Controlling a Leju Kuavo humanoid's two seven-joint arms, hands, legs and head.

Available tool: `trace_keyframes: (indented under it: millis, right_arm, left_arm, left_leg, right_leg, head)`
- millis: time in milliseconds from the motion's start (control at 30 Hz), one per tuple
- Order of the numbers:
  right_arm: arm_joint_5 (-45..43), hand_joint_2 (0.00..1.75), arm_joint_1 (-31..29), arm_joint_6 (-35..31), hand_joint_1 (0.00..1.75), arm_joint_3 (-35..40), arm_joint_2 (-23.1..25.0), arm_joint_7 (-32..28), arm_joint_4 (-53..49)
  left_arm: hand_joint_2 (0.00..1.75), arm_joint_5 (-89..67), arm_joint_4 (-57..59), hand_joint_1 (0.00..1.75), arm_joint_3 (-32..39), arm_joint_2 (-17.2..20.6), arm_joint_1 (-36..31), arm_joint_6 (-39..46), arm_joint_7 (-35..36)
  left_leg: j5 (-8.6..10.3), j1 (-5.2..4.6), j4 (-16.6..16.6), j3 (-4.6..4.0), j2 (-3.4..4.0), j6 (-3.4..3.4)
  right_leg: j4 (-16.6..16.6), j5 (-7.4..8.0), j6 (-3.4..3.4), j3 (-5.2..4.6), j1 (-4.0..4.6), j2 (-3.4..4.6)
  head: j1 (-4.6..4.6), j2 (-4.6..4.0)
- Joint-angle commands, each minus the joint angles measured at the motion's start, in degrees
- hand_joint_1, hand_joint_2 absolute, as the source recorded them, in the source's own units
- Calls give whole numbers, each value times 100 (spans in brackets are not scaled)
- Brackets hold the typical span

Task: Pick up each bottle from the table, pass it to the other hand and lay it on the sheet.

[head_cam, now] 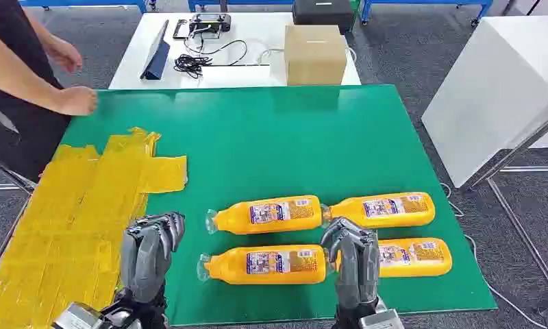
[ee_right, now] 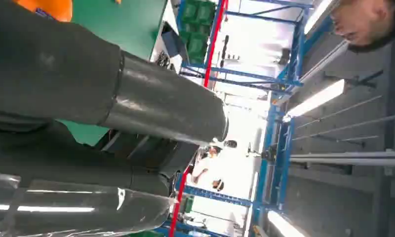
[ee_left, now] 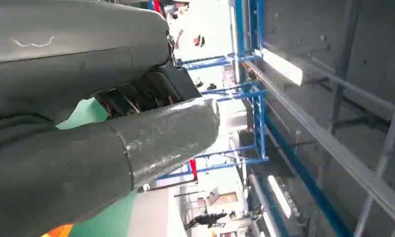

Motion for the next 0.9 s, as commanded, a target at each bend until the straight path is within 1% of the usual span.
trace_keyframes:
  millis: [33,100,200,233,267,400,467,567,633,700,767,800,833,867,900]
  right_arm:
    - [-20,0,5,57,175,-213,-70,-31,235]
    - [13,0,-5,136,175,-253,-20,-14,248]
    - [52,0,-34,172,175,-249,17,-14,258]
    - [57,0,-35,164,94,-244,28,-10,256]
    - [38,0,-29,155,0,-247,46,-7,252]
    - [47,0,-22,148,0,-242,47,-12,250]
    - [47,0,-22,148,0,-242,47,-12,250]
    - [47,0,-22,148,0,-242,47,-12,250]
    - [56,0,-11,136,0,-235,46,-11,249]
    - [241,0,-21,-73,0,-258,96,-16,243]
    - [642,0,-76,-171,0,-101,17,193,266]
    - [664,0,-88,-174,0,-42,-9,256,263]
    - [695,175,-119,-170,0,41,-36,269,287]
    - [723,175,-153,-145,0,106,-60,344,327]
    - [918,175,-214,-32,0,249,-179,759,419]
  left_arm:
    - [0,-50,415,175,94,-50,-95,-8,-24]
    - [0,-160,345,175,112,-37,-68,8,-24]
    - [0,-10,334,175,153,-45,-53,-148,-24]
    - [0,268,366,154,171,-46,-51,-397,39]
    - [0,386,367,0,224,-74,-35,-465,29]
    - [0,386,369,0,234,-74,-30,-463,29]
    - [0,386,369,0,234,-74,-30,-463,29]
    - [0,386,369,0,234,-74,-30,-463,29]
    - [0,396,353,0,252,-98,-21,-458,32]
    - [0,425,346,0,299,-124,-11,-469,53]
    - [0,572,344,0,376,-156,3,-519,76]
    - [0,623,351,0,419,-180,9,-529,72]
    - [0,683,369,0,472,-198,4,-551,61]
    - [0,722,386,0,505,-208,-3,-574,55]
    - [0,811,397,0,573,-242,23,-618,49]
  left_leg:
    - [-7,7,-12,31,6,-10]
    - [-1,1,-6,10,0,-4]
    - [-2,2,-6,11,1,-4]
    - [-4,3,-9,19,4,-7]
    - [-3,2,-8,15,5,-5]
    - [-2,2,-7,13,3,-4]
    - [-7,5,-10,26,6,-9]
    - [-2,1,-7,13,2,-4]
    - [-8,6,-11,29,10,-10]
    - [-3,4,-7,16,2,-6]
    - [-5,3,-7,18,6,-7]
    - [-7,6,-9,24,11,-9]
    - [-3,1,-8,14,6,-5]
    - [-5,3,-9,19,10,-6]
    - [-4,2,-8,17,9,-6]
  right_leg:
    - [-19,-3,-1,35,7,1]
    - [-7,0,0,10,1,-2]
    - [-8,-1,0,13,2,0]
    - [-13,-1,0,20,3,1]
    - [-10,0,0,16,2,3]
    - [-9,-1,0,15,1,1]
    - [-15,-4,-1,28,5,3]
    - [-9,-1,0,14,1,1]
    - [-16,-3,-1,30,5,6]
    - [-11,-1,0,18,3,0]
    - [-10,-2,0,19,3,4]
    - [-14,-2,-1,25,5,7]
    - [-9,0,0,14,1,4]
    - [-12,-1,-1,20,3,7]
    - [-10,0,-1,17,2,7]
  head:
    - [0,0]
    - [0,0]
    - [0,0]
    - [0,0]
    - [2,0]
    - [0,0]
    - [2,0]
    - [2,0]
    - [0,0]
    - [0,0]
    - [0,0]
    - [0,0]
    - [0,0]
    - [0,0]
    - [2,0]
